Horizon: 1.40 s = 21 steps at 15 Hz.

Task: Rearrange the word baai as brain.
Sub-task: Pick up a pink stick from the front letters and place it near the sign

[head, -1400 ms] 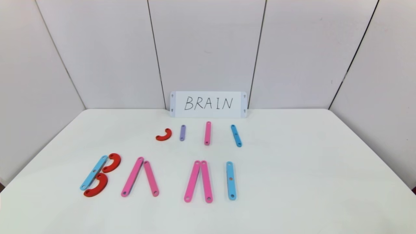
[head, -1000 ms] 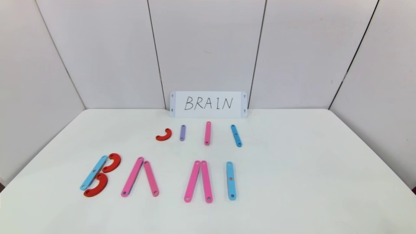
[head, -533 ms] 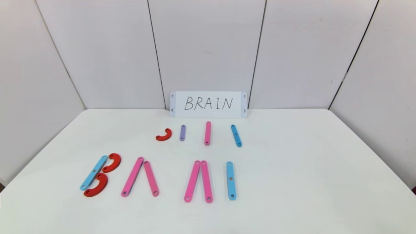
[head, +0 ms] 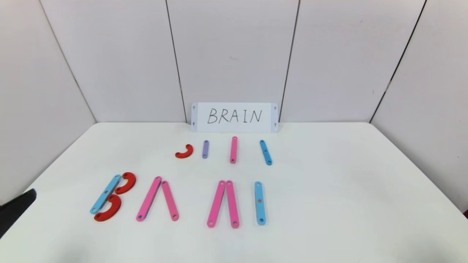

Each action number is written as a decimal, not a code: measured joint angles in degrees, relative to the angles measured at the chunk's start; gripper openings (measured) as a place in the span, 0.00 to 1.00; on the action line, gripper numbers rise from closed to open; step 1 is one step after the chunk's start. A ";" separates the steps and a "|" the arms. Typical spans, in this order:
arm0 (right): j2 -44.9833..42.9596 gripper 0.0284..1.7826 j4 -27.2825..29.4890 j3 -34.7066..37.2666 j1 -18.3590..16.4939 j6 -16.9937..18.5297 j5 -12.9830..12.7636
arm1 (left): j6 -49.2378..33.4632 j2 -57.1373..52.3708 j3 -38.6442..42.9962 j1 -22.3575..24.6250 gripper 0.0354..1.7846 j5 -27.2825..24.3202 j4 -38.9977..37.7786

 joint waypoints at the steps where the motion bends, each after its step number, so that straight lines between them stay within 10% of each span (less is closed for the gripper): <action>1: 3.64 0.97 0.13 -3.07 0.02 0.09 0.15 | 1.33 3.88 -2.38 0.02 0.97 -0.27 -0.05; 8: 26.88 0.97 0.83 -17.10 4.39 0.20 2.38 | 5.40 28.61 -16.18 -0.15 0.97 -4.22 3.54; 16: 43.62 0.97 -0.06 -17.76 6.36 0.22 11.73 | 9.02 42.83 -21.77 -3.83 0.97 -5.62 10.58; 21: 49.65 0.97 -0.39 -16.65 8.11 0.26 12.14 | 11.02 49.45 -22.91 -5.49 0.97 -3.35 16.27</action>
